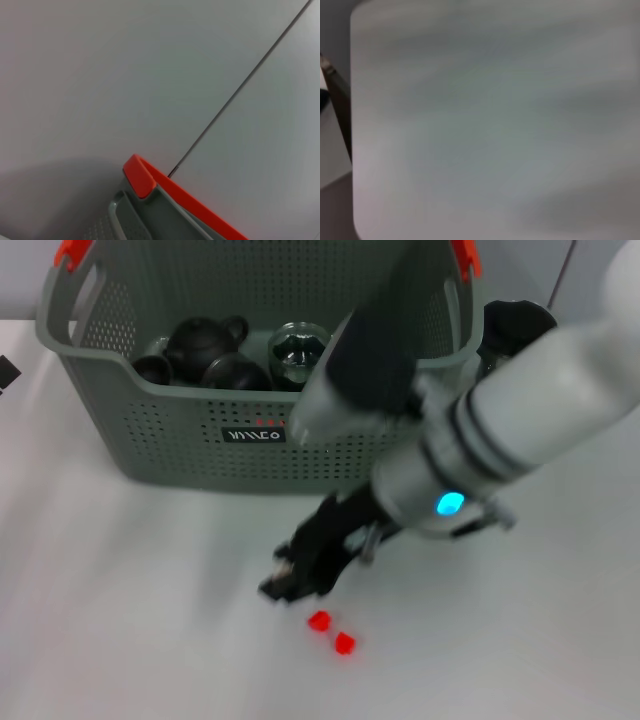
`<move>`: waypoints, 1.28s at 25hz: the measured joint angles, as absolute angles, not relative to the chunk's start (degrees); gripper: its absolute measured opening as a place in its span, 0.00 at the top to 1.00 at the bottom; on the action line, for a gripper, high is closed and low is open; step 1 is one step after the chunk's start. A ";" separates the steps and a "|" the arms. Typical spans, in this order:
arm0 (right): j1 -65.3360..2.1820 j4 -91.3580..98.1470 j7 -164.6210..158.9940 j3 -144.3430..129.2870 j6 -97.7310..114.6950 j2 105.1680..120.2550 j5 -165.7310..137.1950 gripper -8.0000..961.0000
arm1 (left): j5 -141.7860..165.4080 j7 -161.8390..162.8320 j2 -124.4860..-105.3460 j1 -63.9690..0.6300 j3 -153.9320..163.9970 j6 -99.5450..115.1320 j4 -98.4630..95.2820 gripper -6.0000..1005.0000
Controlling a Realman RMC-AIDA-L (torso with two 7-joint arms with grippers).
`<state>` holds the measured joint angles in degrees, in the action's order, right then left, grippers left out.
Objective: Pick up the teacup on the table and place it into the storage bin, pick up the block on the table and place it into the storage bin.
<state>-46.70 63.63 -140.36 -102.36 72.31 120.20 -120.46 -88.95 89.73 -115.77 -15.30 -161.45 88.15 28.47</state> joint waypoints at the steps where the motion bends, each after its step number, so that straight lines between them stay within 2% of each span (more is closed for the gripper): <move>1: -46.40 66.12 -140.92 -98.57 75.71 120.21 -122.27 0.55 | -88.95 89.73 -115.76 -15.28 -161.45 88.15 28.47 0.08; 11: -48.83 79.43 -141.86 -72.03 90.78 120.07 -123.41 0.55 | -88.95 89.74 -115.75 -15.68 -161.45 88.17 28.48 0.08; 20: -52.95 73.41 -141.33 -67.20 74.04 120.04 -135.59 0.55 | -88.89 89.81 -115.75 -15.81 -161.46 88.39 28.48 0.08; 26: -57.92 62.24 -142.73 -66.95 68.09 119.86 -143.05 0.55 | -88.30 89.89 -115.75 -15.88 -161.45 88.33 28.47 0.08; 31: -58.95 59.86 -142.42 -69.52 66.63 120.12 -145.07 0.55 | -88.26 89.91 -115.75 -15.85 -161.45 88.33 28.47 0.08; 32: -58.81 60.58 -142.41 -70.14 66.79 120.12 -145.08 0.52 | -88.25 89.91 -115.75 -15.78 -161.46 88.32 28.47 0.08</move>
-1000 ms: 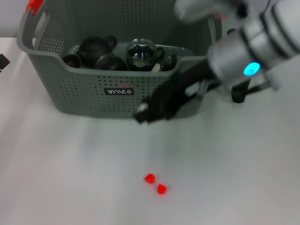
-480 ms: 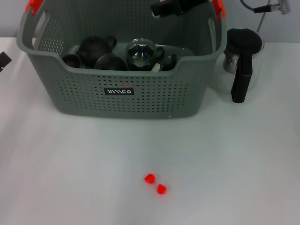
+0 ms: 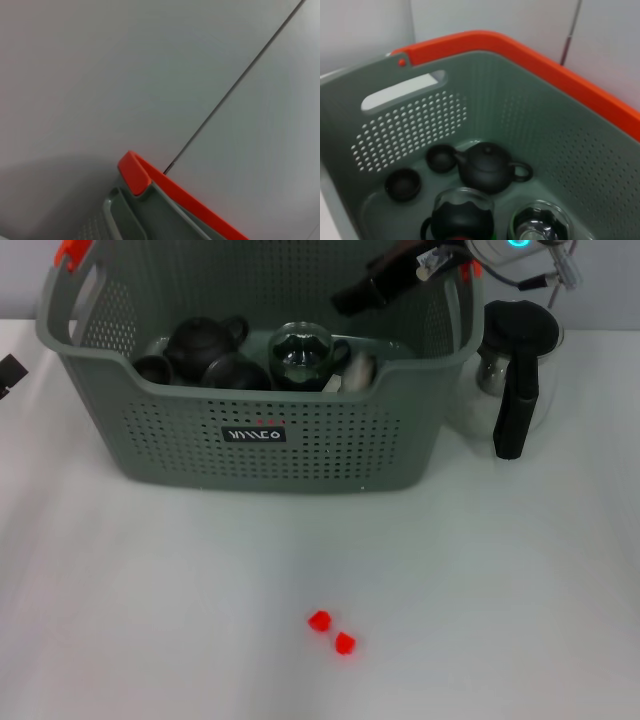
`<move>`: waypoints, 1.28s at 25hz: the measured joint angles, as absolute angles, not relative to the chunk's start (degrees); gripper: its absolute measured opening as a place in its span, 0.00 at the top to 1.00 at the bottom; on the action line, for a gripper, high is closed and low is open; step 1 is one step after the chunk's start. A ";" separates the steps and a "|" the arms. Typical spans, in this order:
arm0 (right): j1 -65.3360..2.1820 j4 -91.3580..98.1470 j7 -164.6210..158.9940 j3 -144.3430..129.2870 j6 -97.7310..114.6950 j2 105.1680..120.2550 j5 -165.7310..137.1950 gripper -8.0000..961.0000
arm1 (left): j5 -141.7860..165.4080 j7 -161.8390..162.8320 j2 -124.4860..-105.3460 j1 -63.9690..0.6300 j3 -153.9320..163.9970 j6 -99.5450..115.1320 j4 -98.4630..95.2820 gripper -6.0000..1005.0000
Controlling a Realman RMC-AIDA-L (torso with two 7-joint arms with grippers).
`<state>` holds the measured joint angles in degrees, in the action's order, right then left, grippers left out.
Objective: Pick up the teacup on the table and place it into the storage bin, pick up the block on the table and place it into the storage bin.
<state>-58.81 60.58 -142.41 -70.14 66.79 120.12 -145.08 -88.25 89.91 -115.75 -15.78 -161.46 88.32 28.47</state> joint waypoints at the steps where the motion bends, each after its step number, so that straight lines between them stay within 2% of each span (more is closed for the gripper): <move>1: -58.50 61.67 -142.42 -70.56 67.17 120.15 -145.05 0.48 | -88.25 89.91 -115.75 -15.74 -161.46 88.28 28.47 0.08; 10: -51.51 77.82 -140.73 -71.09 80.33 120.09 -139.30 0.13 | -88.24 89.86 -115.75 -15.58 -161.46 88.15 28.47 0.08; 15: -47.46 83.83 -135.72 -71.47 96.45 120.09 -131.06 0.02 | -88.24 89.84 -115.75 -15.65 -161.51 87.98 28.47 0.08; 24: -39.59 78.93 -123.52 -77.87 99.75 120.30 -128.02 0.02 | -87.88 89.87 -115.75 -16.08 -161.45 87.25 28.48 0.08; 32: -39.32 68.54 -118.22 -85.38 93.48 120.32 -128.36 0.02 | -87.56 89.91 -115.76 -16.38 -161.45 87.25 28.47 0.08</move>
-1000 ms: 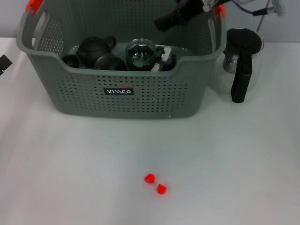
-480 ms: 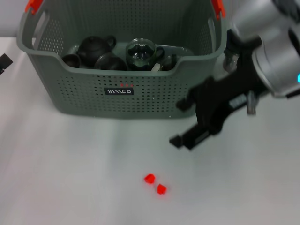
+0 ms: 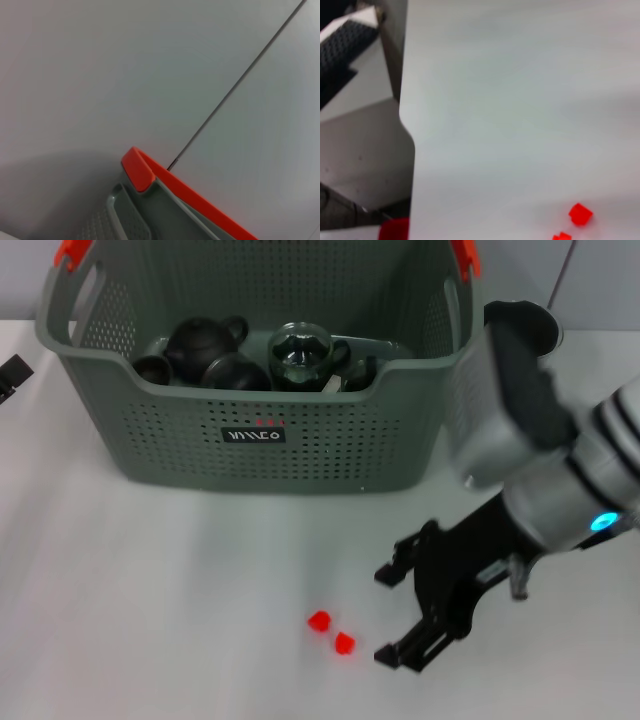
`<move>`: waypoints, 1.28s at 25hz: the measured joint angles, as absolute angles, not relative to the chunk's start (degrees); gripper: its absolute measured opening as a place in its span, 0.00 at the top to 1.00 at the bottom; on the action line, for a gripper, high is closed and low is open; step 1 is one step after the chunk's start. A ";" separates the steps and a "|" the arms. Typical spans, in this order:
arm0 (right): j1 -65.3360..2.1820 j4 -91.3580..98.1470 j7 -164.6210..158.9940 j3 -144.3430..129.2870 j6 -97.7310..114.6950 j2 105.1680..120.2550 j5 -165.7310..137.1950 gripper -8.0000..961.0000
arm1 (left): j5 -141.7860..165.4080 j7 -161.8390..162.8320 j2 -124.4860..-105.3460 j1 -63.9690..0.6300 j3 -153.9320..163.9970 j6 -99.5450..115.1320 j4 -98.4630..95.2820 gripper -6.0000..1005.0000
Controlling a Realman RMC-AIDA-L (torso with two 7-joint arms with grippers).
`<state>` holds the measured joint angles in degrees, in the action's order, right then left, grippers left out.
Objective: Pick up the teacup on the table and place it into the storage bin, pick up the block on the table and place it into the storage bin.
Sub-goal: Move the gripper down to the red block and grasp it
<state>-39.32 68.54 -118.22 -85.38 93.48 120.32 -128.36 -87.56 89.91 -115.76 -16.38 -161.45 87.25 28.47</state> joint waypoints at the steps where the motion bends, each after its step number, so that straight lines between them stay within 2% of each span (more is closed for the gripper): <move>1: -39.33 67.42 -117.43 -87.71 91.29 120.34 -128.38 0.02 | -87.55 89.89 -115.77 -16.38 -161.46 87.25 28.44 0.08; 16: -39.64 64.46 -115.58 -106.04 69.70 120.65 -129.56 0.02 | -87.54 89.82 -116.02 -16.35 -161.45 87.19 28.30 0.08; 32: -41.66 59.63 -120.53 -110.12 61.56 120.91 -128.85 0.04 | -87.48 89.75 -116.10 -16.25 -160.89 87.28 28.30 0.08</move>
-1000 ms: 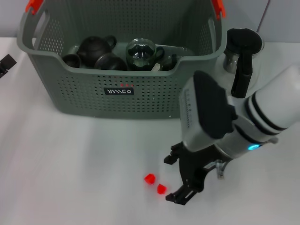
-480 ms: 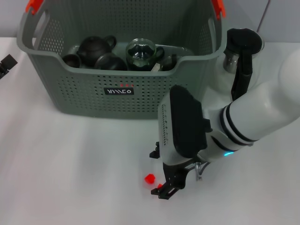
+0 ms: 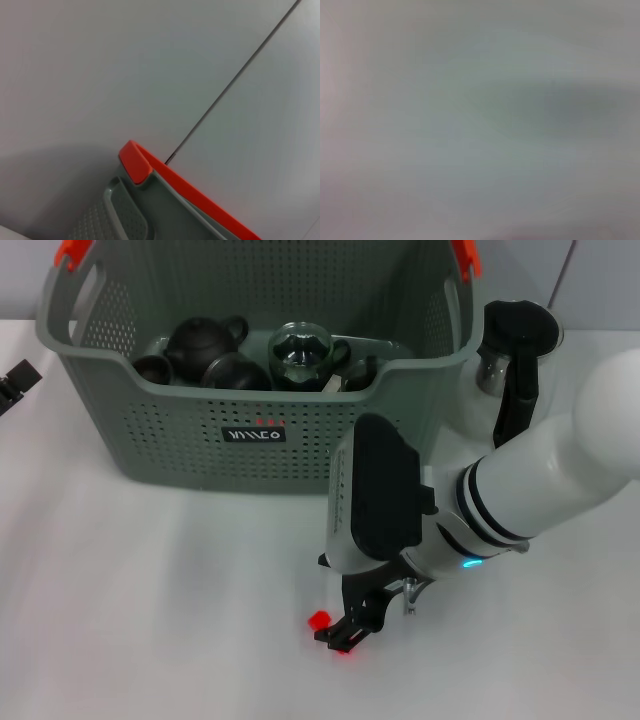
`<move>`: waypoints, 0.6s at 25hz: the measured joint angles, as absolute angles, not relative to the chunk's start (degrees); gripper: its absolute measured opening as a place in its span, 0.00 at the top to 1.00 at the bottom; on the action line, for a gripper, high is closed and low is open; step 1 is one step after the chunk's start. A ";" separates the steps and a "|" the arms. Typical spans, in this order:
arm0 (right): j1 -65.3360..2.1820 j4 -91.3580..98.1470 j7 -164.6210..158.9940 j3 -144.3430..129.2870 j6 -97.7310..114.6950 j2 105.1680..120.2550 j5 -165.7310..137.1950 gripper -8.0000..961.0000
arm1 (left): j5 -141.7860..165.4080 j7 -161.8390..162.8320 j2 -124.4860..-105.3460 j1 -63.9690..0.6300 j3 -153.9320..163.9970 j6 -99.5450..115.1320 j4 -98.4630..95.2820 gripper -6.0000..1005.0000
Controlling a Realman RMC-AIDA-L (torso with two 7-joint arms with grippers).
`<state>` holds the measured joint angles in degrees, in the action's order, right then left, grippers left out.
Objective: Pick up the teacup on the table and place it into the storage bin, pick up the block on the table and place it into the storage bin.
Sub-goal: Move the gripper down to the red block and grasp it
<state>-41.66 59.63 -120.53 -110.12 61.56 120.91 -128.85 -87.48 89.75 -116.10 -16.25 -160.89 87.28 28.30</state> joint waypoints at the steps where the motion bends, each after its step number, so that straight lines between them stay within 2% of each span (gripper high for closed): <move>1: -41.96 59.12 -120.98 -110.10 61.39 120.93 -128.84 0.05 | -87.48 89.74 -116.10 -16.26 -160.89 87.28 28.30 0.08; 15: -42.72 58.46 -120.35 -110.67 61.84 120.97 -127.35 0.11 | -87.45 89.73 -116.05 -16.13 -160.93 87.19 28.30 0.08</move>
